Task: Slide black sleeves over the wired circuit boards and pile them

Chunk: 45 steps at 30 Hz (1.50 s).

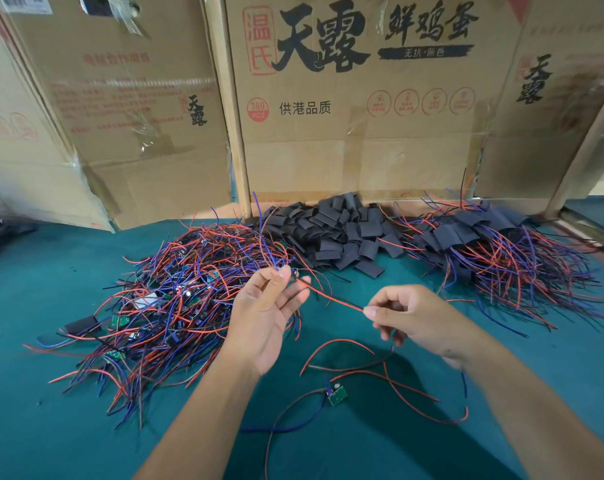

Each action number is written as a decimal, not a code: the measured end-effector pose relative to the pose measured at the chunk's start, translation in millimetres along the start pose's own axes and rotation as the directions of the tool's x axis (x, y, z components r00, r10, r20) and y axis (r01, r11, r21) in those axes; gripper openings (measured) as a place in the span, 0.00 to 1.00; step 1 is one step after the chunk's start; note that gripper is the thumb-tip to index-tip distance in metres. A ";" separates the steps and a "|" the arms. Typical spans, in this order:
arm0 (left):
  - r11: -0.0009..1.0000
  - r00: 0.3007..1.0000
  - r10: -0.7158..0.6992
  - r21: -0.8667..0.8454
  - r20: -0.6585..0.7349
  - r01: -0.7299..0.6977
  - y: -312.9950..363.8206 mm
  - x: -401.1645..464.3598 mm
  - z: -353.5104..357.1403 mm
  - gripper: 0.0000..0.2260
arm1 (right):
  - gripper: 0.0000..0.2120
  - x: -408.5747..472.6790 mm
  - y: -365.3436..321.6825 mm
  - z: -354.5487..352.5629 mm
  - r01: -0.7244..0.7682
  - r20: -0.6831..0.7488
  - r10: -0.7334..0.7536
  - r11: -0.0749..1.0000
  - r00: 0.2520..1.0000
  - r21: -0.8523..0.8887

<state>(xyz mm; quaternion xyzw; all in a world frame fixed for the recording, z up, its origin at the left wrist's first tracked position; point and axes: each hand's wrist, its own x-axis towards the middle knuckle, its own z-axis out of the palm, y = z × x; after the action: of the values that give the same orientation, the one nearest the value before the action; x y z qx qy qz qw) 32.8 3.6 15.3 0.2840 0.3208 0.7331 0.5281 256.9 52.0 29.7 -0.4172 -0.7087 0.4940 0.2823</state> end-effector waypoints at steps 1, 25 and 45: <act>1.000 1.000 0.011 -0.007 -0.014 -0.011 0.8 0.8 -1.1 0.07 | 0.05 0.4 1.5 -3.1 -0.021 -0.007 0.021 1.000 1.000 -0.001; 0.997 0.991 0.068 -0.021 -0.112 -0.071 -7.0 7.2 -11.1 0.05 | 0.23 226.8 -40.2 50.9 0.032 -0.017 -0.065 0.688 0.998 -0.725; 0.970 0.991 -0.078 -0.223 0.111 0.101 -0.9 -9.3 10.3 0.03 | 0.08 34.5 -20.9 20.7 0.031 0.038 -0.043 0.966 0.998 0.255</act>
<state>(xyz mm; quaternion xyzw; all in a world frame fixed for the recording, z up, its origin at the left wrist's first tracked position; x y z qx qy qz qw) 43.8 -3.3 20.3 0.2436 0.2199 0.7252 0.6054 216.6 69.0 41.5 -0.3535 -0.6531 0.5843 0.3273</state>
